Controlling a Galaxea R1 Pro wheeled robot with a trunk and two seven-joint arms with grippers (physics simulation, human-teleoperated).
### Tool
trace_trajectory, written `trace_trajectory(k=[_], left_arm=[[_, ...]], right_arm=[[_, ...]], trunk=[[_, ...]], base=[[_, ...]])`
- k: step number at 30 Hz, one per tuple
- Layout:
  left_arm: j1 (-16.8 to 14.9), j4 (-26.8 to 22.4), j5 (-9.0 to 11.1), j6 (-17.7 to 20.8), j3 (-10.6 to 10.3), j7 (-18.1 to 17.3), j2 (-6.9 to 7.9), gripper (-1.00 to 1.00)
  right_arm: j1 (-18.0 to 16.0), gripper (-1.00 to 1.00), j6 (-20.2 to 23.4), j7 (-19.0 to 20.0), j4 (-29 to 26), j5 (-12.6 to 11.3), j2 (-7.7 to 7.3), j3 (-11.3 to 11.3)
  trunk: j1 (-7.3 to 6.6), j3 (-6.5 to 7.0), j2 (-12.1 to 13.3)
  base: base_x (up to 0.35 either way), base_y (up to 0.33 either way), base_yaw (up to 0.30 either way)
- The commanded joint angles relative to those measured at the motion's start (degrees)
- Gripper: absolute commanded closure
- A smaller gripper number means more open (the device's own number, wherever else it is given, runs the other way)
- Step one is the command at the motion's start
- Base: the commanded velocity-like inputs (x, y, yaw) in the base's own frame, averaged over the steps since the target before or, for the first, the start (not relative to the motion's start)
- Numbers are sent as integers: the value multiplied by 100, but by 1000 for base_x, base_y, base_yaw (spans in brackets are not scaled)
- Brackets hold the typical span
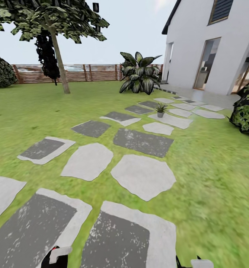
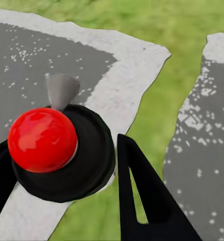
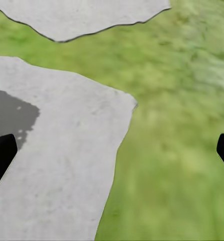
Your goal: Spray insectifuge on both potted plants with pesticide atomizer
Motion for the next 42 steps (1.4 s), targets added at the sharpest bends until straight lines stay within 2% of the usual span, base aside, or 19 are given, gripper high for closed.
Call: trace_trajectory(k=[1,42], left_arm=[[-4,5,-32,-19,24,10,-3,100],[-4,5,-25,-19,23,10,-2,100]], right_arm=[[-3,-100,-15,-19,6,6,0,4],[-3,-100,-15,-19,10,9,0,4]], trunk=[[2,-5,-2],[2,-5,-2]], base=[[336,0,0],[336,0,0]])
